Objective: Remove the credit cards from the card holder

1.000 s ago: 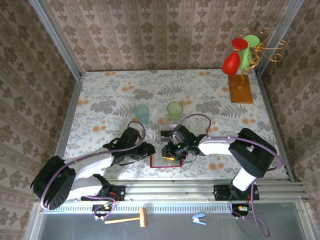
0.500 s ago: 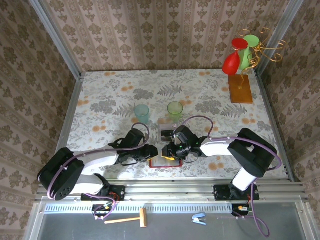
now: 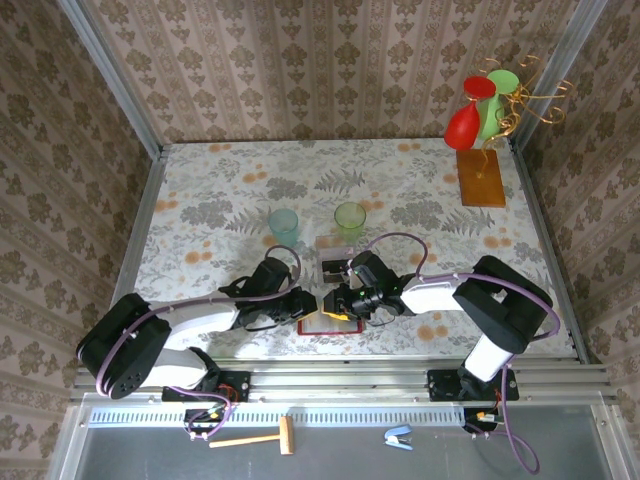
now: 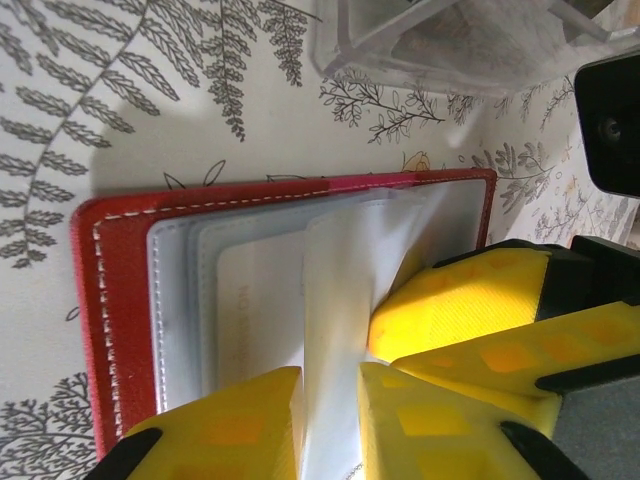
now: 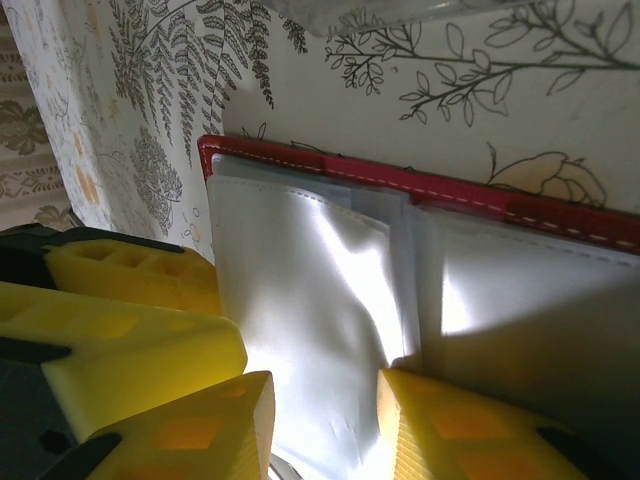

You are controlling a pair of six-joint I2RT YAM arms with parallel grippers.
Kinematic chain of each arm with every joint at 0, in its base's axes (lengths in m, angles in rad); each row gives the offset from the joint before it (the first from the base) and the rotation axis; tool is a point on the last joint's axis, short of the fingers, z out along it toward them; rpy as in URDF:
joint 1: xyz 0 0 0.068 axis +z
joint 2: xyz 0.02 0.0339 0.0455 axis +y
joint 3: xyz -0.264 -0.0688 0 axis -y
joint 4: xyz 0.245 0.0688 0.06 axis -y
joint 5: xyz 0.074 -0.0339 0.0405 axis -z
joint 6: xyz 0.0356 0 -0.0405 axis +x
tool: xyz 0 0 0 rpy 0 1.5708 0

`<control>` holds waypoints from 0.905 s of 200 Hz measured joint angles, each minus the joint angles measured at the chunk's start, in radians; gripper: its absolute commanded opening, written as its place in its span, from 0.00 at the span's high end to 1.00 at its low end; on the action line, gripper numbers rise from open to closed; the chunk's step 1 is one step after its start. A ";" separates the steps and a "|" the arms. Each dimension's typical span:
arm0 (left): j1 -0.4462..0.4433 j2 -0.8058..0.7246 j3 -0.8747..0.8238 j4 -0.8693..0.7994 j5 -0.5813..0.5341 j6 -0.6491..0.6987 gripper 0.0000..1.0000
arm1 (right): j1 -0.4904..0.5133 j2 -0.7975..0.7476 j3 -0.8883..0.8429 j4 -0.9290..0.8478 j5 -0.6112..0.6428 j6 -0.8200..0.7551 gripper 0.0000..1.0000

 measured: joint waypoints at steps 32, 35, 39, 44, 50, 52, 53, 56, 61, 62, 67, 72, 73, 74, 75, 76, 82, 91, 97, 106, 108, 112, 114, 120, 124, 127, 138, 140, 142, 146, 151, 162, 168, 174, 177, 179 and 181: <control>0.000 0.000 0.000 0.001 0.000 -0.007 0.79 | 0.000 0.000 0.000 0.002 0.000 0.004 0.67; 0.000 0.000 0.000 0.001 0.000 -0.008 0.79 | 0.000 0.000 0.000 0.002 0.000 0.004 0.67; 0.000 0.000 0.000 0.002 0.000 -0.008 0.78 | 0.000 0.000 0.000 0.002 0.000 0.004 0.67; 0.000 0.000 0.000 0.002 0.000 -0.008 0.78 | 0.000 0.000 0.000 0.001 0.000 0.005 0.66; 0.000 0.000 0.000 0.003 0.001 -0.008 0.77 | 0.000 0.000 0.000 0.002 0.000 0.005 0.66; 0.000 0.000 0.000 0.004 0.001 -0.008 0.77 | 0.000 0.000 0.000 0.001 0.000 0.006 0.66; 0.000 0.000 0.000 0.004 0.001 -0.008 0.77 | 0.000 -0.001 0.000 0.001 0.000 0.006 0.66; 0.000 0.000 0.000 0.005 0.002 -0.008 0.76 | 0.000 -0.002 0.000 0.001 0.000 0.006 0.66; 0.000 0.000 0.000 0.005 0.003 -0.008 0.76 | 0.000 -0.003 0.000 -0.001 0.000 0.007 0.66; 0.000 0.000 0.000 0.005 0.003 -0.008 0.75 | 0.000 -0.003 0.000 -0.002 0.000 0.007 0.66; 0.000 0.000 0.001 0.005 0.004 -0.008 0.75 | 0.000 -0.005 0.000 -0.006 0.001 0.007 0.66; 0.000 0.000 0.002 0.005 0.006 -0.008 0.74 | 0.000 -0.010 0.000 -0.012 0.004 0.007 0.66; 0.000 0.000 0.002 0.005 0.006 -0.008 0.74 | 0.000 -0.011 0.000 -0.014 0.004 0.006 0.66; 0.000 0.000 0.003 0.004 0.007 -0.008 0.74 | 0.000 -0.012 0.000 -0.016 0.004 0.006 0.66; 0.000 0.000 0.003 0.004 0.007 -0.008 0.74 | 0.000 -0.013 0.000 -0.019 0.005 0.007 0.66; 0.000 0.000 0.003 0.003 0.008 -0.008 0.74 | 0.000 -0.014 0.000 -0.021 0.005 0.007 0.66; 0.000 0.000 0.008 0.000 0.010 -0.007 0.73 | 0.000 -0.022 0.000 -0.035 0.008 0.006 0.66; 0.000 0.004 0.020 -0.004 0.015 -0.007 0.73 | 0.000 -0.036 0.000 -0.057 0.013 0.005 0.66; 0.000 0.007 0.030 -0.008 0.019 -0.005 0.73 | 0.000 -0.048 0.000 -0.075 0.018 0.004 0.66; -0.001 0.011 0.046 -0.011 0.023 -0.003 0.72 | 0.000 -0.067 0.000 -0.101 0.027 0.001 0.66; -0.001 0.013 0.049 -0.011 0.024 -0.003 0.72 | 0.000 -0.071 0.000 -0.106 0.027 0.000 0.66; -0.002 0.014 0.056 -0.012 0.026 -0.003 0.72 | 0.000 -0.080 0.000 -0.118 0.034 -0.001 0.66; -0.002 0.014 0.058 -0.012 0.026 -0.002 0.72 | 0.000 -0.085 0.000 -0.124 0.035 -0.002 0.66; -0.003 0.015 0.068 -0.012 0.028 0.000 0.72 | -0.002 -0.098 0.000 -0.141 0.040 -0.004 0.66; -0.005 0.017 0.073 -0.013 0.028 0.001 0.72 | -0.002 -0.108 0.000 -0.152 0.044 -0.005 0.66; -0.006 0.018 0.077 -0.013 0.029 0.002 0.72 | -0.003 -0.116 0.000 -0.161 0.048 -0.008 0.66; -0.010 0.024 0.089 -0.013 0.034 0.008 0.72 | -0.007 -0.142 0.000 -0.188 0.060 -0.016 0.66; -0.011 0.025 0.092 -0.013 0.035 0.008 0.72 | -0.007 -0.145 0.000 -0.192 0.061 -0.017 0.66; -0.012 0.026 0.093 -0.014 0.035 0.008 0.71 | -0.008 -0.150 0.000 -0.197 0.062 -0.019 0.66; -0.013 0.031 0.097 -0.015 0.038 0.010 0.71 | -0.011 -0.159 0.000 -0.208 0.066 -0.023 0.66; -0.014 0.036 0.102 -0.016 0.041 0.011 0.71 | -0.013 -0.170 0.000 -0.220 0.071 -0.026 0.66; -0.019 0.050 0.113 -0.019 0.045 0.014 0.71 | -0.020 -0.195 0.000 -0.249 0.082 -0.033 0.66; -0.022 0.058 0.120 -0.020 0.047 0.015 0.70 | -0.025 -0.208 0.000 -0.266 0.090 -0.038 0.66; -0.027 0.066 0.127 -0.021 0.049 0.016 0.69 | -0.029 -0.219 0.000 -0.279 0.095 -0.043 0.65; -0.029 0.071 0.131 -0.021 0.050 0.016 0.69 | -0.032 -0.228 0.000 -0.289 0.100 -0.049 0.65; -0.030 0.073 0.134 -0.022 0.051 0.016 0.68 | -0.034 -0.231 0.000 -0.293 0.101 -0.050 0.65; -0.032 0.076 0.137 -0.023 0.052 0.016 0.68 | -0.035 -0.237 0.000 -0.299 0.102 -0.050 0.65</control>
